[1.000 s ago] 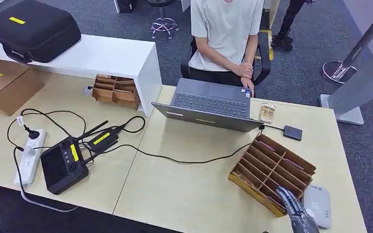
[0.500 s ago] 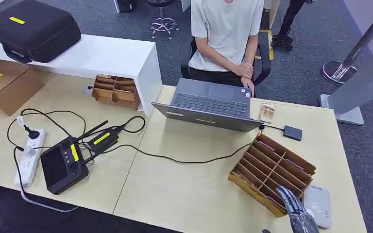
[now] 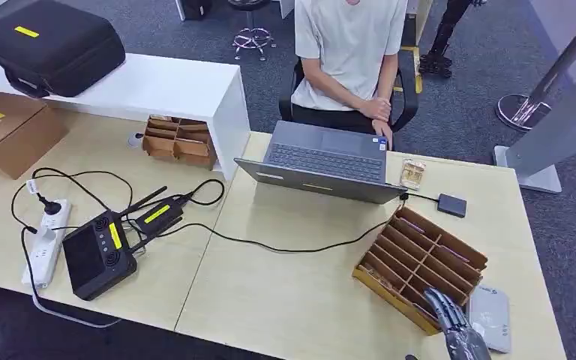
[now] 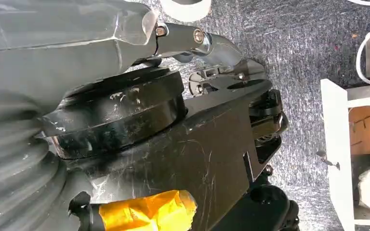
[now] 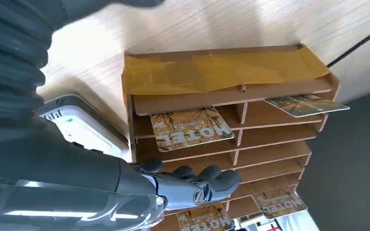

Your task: Pass the card to the sensor for recognition and then transmit it.

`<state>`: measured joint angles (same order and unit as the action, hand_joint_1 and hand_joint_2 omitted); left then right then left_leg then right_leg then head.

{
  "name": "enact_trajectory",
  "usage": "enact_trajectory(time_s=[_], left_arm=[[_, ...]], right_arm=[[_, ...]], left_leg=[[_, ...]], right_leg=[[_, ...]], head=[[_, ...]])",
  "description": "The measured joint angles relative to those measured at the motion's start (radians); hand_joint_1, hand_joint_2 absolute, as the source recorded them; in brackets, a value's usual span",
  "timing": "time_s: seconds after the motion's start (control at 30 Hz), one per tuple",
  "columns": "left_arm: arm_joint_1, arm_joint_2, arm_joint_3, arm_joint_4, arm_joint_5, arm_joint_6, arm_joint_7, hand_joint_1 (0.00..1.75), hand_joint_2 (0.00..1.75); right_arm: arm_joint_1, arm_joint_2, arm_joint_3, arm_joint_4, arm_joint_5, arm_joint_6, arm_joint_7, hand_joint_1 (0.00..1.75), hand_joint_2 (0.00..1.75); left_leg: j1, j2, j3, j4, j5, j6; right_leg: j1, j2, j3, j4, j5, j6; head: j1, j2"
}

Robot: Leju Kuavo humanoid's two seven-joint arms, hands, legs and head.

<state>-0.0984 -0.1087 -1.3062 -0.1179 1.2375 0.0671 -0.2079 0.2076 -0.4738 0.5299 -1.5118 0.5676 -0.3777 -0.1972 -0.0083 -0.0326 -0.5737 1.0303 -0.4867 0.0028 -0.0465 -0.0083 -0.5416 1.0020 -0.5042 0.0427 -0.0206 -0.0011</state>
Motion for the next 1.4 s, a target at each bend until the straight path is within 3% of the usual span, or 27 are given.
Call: enact_trajectory(time_s=[0.2,0.27,0.43,0.5,0.53,0.67,0.87,1.4], left_arm=[[0.000,0.000,0.000,0.000,0.001,0.000,0.000,0.00,1.75],[0.000,0.000,0.000,0.000,0.001,0.000,0.000,0.00,1.75],[0.000,0.000,0.000,0.000,0.001,0.000,0.000,0.00,1.75],[0.000,0.000,0.000,0.000,0.001,0.000,0.000,0.00,1.75],[0.000,0.000,0.000,0.000,0.001,0.000,0.000,0.00,1.75],[0.000,0.000,0.000,0.000,0.001,0.000,0.000,0.00,1.75],[0.000,0.000,0.000,0.000,0.003,0.000,0.000,0.00,1.75],[0.004,0.000,0.000,0.000,-0.008,0.009,-0.022,0.00,1.75]], right_arm=[[-0.005,0.004,-0.003,0.002,-0.010,-0.003,-0.009,1.75,1.75],[-0.010,0.004,-0.004,0.002,-0.010,-0.003,-0.010,1.55,1.75],[-0.019,0.007,-0.007,0.003,-0.015,-0.002,-0.010,1.55,1.75],[-0.022,0.008,-0.009,0.003,-0.015,-0.002,-0.010,1.22,1.75],[-0.024,0.008,-0.010,0.003,-0.015,-0.002,-0.010,0.87,1.75],[-0.021,0.009,-0.010,0.004,-0.020,0.001,-0.011,0.66,1.75],[-0.011,0.009,-0.010,0.005,-0.035,0.013,-0.017,0.56,1.75],[-0.003,0.010,-0.010,0.004,-0.044,0.015,-0.024,0.56,1.75]], left_leg=[[0.000,0.001,0.002,0.000,0.000,0.000],[0.000,0.001,0.002,0.000,0.000,0.000],[0.000,0.001,0.003,0.000,0.000,0.000],[0.000,0.001,0.003,0.000,0.000,0.000],[0.000,0.001,0.003,0.000,0.000,0.000],[0.000,0.001,0.003,0.000,0.000,0.000],[0.000,0.001,0.003,0.000,0.000,0.000],[0.000,0.001,0.003,0.000,0.000,0.000]], right_leg=[[0.000,0.001,0.001,0.000,0.000,0.000],[0.000,0.002,0.001,0.000,0.000,0.000],[0.000,0.001,0.001,0.000,0.000,0.000],[0.000,0.001,0.001,0.000,0.000,0.000],[0.000,0.001,0.001,0.000,0.000,0.000],[0.000,0.001,0.002,0.000,0.000,0.000],[0.000,0.001,0.002,0.000,0.000,0.000],[0.000,0.001,0.002,0.000,0.000,0.000]], head=[[0.000,0.000],[0.000,0.000],[-0.001,0.000],[0.000,0.000],[0.000,0.000],[0.000,0.000],[0.000,0.000],[0.000,0.000]])
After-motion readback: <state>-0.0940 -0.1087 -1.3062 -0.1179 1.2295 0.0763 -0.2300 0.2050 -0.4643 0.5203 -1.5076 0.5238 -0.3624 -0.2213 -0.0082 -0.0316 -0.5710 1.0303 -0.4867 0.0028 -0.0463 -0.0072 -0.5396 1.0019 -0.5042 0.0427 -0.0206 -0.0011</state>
